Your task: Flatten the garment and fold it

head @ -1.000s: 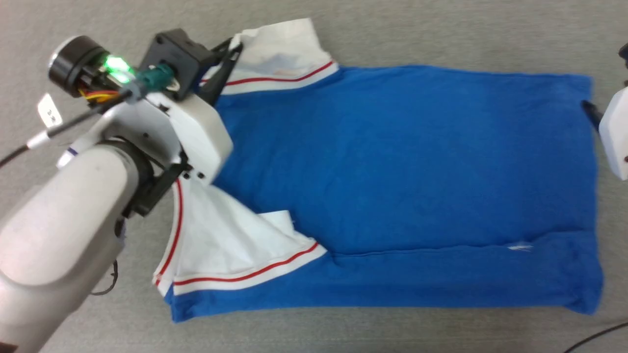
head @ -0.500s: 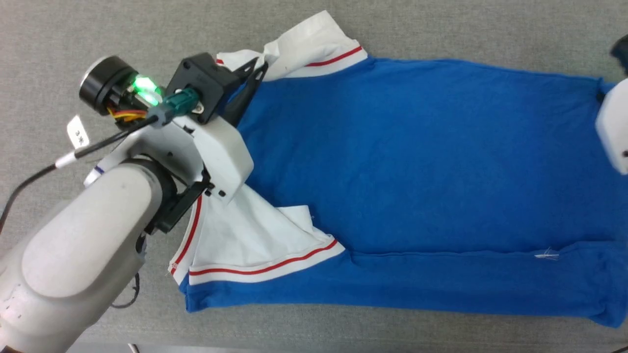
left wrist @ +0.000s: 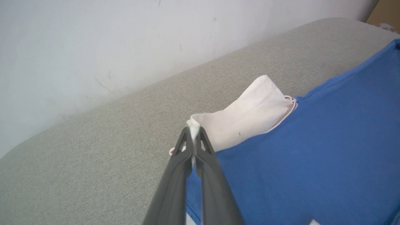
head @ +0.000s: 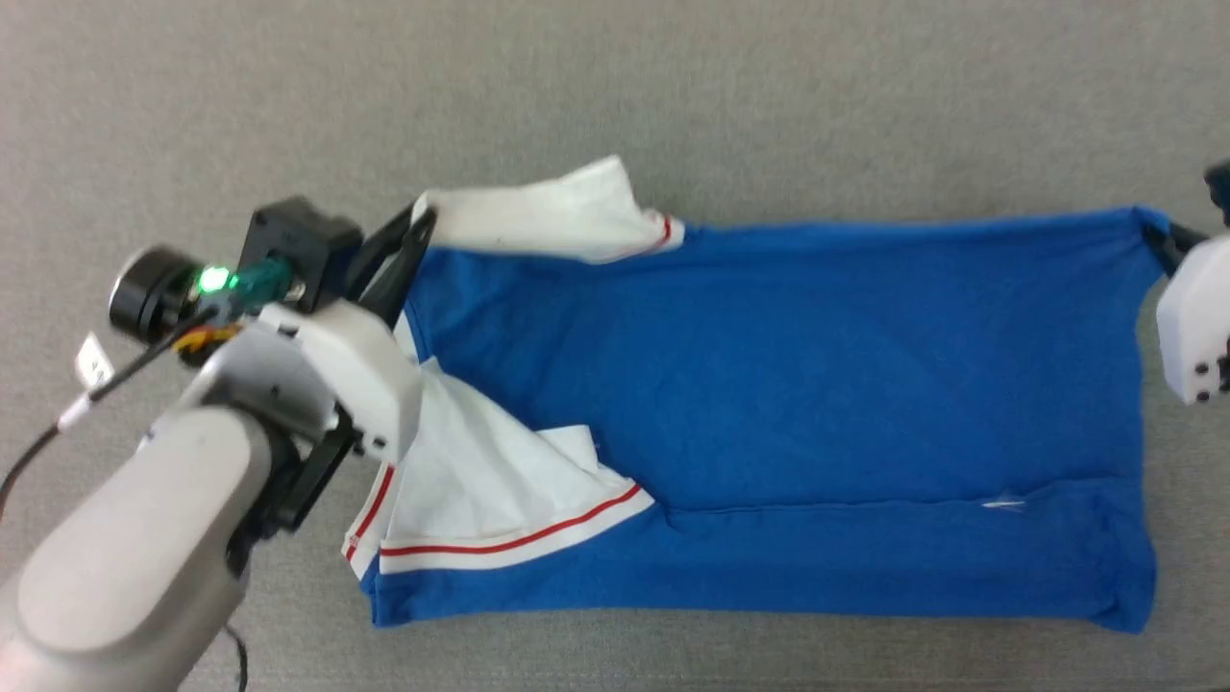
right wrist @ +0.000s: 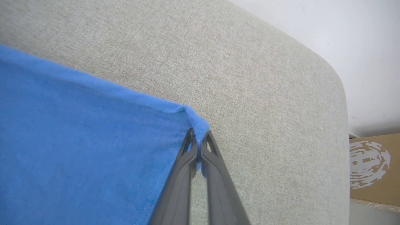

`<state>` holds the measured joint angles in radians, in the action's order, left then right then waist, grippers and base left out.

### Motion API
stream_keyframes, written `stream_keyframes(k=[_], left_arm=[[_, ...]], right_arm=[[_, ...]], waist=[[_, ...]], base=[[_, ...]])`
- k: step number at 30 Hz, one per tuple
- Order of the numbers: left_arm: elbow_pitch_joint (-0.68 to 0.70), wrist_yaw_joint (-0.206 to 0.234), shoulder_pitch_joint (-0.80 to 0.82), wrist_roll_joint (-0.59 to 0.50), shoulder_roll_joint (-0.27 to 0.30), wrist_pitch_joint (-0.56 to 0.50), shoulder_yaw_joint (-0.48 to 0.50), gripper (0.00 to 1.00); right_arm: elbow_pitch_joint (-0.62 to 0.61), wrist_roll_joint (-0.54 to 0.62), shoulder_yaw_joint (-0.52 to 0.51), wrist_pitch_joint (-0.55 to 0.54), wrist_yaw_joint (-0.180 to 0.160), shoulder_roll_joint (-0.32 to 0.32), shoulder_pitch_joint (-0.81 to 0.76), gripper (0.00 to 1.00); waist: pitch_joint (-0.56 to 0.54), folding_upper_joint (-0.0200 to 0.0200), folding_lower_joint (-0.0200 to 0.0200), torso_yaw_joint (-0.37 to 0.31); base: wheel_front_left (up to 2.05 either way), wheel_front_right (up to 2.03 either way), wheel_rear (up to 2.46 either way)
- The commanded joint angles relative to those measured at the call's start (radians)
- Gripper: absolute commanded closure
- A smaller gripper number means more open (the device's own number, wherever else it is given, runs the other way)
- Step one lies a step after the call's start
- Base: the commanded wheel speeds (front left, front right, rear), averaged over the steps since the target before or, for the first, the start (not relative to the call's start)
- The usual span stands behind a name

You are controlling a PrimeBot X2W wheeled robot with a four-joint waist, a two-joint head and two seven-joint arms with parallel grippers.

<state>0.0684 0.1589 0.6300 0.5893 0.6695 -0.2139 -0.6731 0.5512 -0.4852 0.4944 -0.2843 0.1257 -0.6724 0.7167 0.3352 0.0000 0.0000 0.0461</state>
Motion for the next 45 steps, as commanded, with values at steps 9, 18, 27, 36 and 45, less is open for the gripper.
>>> stream_keyframes(k=[9,18,27,36,45], left_arm=[[0.095,0.089,-0.249,0.096,0.073,0.016,0.033,1.00],[0.115,0.092,-0.450,0.193,0.118,-0.040,-0.015,1.00],[-0.041,0.038,-0.461,0.199,0.060,-0.059,-0.089,1.00],[-0.175,0.010,-0.426,0.192,-0.004,0.034,-0.080,0.00],[-0.147,0.087,-0.464,0.239,-0.114,0.319,0.064,0.00]], right_arm=[[-0.143,0.004,-0.138,0.018,0.005,0.054,-0.286,1.00],[-0.232,0.056,-0.151,-0.068,0.005,0.062,-0.497,1.00],[-0.204,0.081,-0.147,-0.076,0.005,0.071,-0.504,1.00],[-0.219,0.050,-0.122,-0.041,0.005,0.075,-0.488,0.00],[-0.386,0.024,-0.281,-0.087,0.005,0.121,-0.536,0.00]], waist=[[-0.176,0.0000,0.0000,-0.024],[-0.189,0.0000,0.0000,-0.033],[-0.159,0.0000,0.0000,-0.037],[-0.181,0.0000,0.0000,-0.036],[-0.241,0.0000,0.0000,-0.042]], base=[[0.00,0.00,0.00],[0.00,0.00,0.00],[0.00,0.00,0.00],[0.00,0.00,0.00],[0.00,0.00,0.00]])
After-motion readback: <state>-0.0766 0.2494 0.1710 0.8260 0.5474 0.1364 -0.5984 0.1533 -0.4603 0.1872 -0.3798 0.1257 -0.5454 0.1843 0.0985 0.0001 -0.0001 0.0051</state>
